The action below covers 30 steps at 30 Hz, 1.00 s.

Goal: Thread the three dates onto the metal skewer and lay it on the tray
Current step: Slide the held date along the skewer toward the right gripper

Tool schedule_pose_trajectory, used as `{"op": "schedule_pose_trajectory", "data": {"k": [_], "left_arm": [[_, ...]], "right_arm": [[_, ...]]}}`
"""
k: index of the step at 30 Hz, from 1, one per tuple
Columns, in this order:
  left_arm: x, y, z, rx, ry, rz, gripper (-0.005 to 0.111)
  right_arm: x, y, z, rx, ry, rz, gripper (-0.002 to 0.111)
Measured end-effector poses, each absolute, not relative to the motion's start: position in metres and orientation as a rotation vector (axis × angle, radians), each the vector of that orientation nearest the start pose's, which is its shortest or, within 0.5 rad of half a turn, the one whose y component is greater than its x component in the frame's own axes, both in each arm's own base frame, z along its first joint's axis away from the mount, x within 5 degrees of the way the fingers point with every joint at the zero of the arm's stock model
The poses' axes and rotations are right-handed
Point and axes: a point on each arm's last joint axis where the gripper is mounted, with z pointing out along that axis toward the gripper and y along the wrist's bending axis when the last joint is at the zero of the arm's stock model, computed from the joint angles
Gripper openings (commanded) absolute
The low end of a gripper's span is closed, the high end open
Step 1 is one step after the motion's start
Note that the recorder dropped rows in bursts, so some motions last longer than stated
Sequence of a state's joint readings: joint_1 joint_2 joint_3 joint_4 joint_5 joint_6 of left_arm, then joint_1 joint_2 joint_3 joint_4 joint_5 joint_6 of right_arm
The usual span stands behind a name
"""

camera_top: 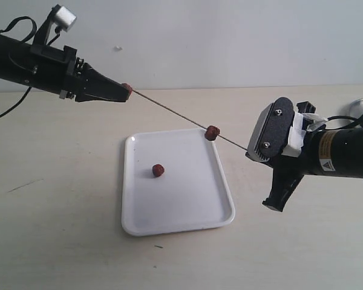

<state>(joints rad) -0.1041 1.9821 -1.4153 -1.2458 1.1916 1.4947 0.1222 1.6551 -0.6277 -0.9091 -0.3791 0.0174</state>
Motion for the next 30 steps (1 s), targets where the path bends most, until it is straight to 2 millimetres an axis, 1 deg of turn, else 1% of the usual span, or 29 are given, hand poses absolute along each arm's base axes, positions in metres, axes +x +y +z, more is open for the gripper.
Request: {"op": "schedule_pose_trajectory", "data": {"k": [10,19,30], "left_arm": [[0.3890,-0.1205,0.2299,1.095,1.954,-1.119,0.030],[0.3903,-0.1215,0.2323,1.059,1.939,-1.137,0.030],[0.3903,-0.1215,0.2323,1.060,1.938,-1.136,0.030]], "right_arm": [[0.2887,0.0609,0.1544,-1.186,1.913,-0.073,0.000],[0.2886,0.0605,0.1541,-1.183,1.920,-0.074,0.000],[0.2889,0.0626,0.1556,-1.187,1.892,-0.058,0.000]]}}
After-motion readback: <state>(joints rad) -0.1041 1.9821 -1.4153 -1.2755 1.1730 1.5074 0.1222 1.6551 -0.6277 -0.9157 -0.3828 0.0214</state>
